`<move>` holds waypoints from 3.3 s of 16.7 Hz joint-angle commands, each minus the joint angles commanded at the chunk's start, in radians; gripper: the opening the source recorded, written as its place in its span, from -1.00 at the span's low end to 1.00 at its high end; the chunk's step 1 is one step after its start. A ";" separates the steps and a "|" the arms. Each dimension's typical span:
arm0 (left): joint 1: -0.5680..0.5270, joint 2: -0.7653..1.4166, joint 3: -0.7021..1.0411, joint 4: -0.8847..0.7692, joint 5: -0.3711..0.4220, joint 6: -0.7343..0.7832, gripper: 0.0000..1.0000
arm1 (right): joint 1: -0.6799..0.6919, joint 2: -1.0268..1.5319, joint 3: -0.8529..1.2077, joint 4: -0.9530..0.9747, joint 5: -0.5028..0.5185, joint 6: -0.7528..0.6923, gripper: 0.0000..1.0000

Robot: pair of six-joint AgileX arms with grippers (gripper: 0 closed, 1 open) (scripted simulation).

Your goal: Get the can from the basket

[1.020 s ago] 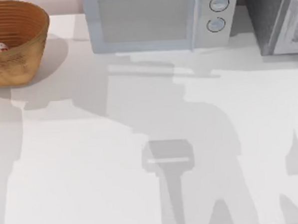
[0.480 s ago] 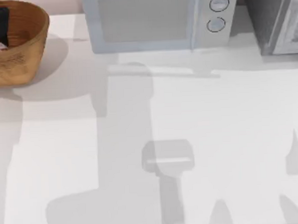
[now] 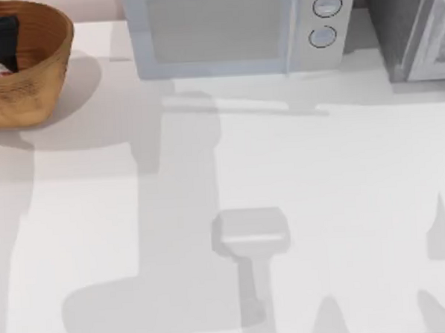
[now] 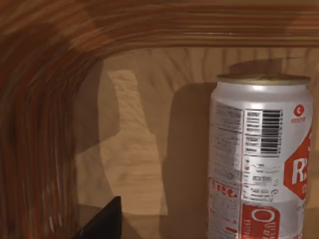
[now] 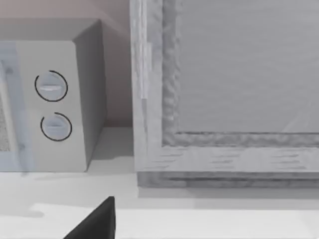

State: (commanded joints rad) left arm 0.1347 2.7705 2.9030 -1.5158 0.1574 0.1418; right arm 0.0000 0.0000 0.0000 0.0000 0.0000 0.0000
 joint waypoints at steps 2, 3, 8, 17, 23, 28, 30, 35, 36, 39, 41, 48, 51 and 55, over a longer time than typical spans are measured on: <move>-0.002 -0.002 -0.015 0.016 0.000 -0.001 1.00 | 0.000 0.000 0.000 0.000 0.000 0.000 1.00; -0.005 -0.006 -0.037 0.035 0.000 -0.002 1.00 | 0.000 0.000 0.000 0.000 0.000 0.000 1.00; -0.013 -0.034 -0.217 0.177 -0.001 -0.009 1.00 | 0.000 0.000 0.000 0.000 0.000 0.000 1.00; -0.021 -0.046 -0.333 0.284 -0.003 -0.016 0.85 | 0.000 0.000 0.000 0.000 0.000 0.000 1.00; -0.021 -0.046 -0.333 0.284 -0.003 -0.016 -0.06 | 0.000 0.000 0.000 0.000 0.000 0.000 1.00; -0.021 -0.046 -0.333 0.284 -0.003 -0.016 -0.81 | 0.000 0.000 0.000 0.000 0.000 0.000 1.00; -0.021 -0.046 -0.333 0.284 -0.003 -0.016 -1.00 | 0.000 0.000 0.000 0.000 0.000 0.000 1.00; -0.021 -0.046 -0.333 0.284 -0.003 -0.016 -1.00 | 0.000 0.000 0.000 0.000 0.000 0.000 1.00; -0.021 -0.046 -0.333 0.284 -0.003 -0.016 -1.00 | 0.000 0.000 0.000 0.000 0.000 0.000 1.00; -0.019 -0.091 -0.344 0.280 -0.004 -0.019 -1.00 | 0.000 0.000 0.000 0.000 0.000 0.000 1.00; -0.014 -0.120 -0.373 0.302 -0.008 -0.012 -1.00 | 0.000 0.000 0.000 0.000 0.000 0.000 1.00; 0.030 -0.546 -0.792 0.590 -0.067 0.031 -1.00 | 0.000 0.000 0.000 0.000 0.000 0.000 1.00; 0.043 -0.884 -1.122 0.769 -0.099 0.038 -1.00 | 0.000 0.000 0.000 0.000 0.000 0.000 1.00; 0.037 -1.437 -1.644 1.015 -0.135 0.027 -1.00 | 0.000 0.000 0.000 0.000 0.000 0.000 1.00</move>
State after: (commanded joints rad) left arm 0.1716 1.3332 1.2594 -0.5007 0.0223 0.1683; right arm 0.0000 0.0000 0.0000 0.0000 0.0000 0.0000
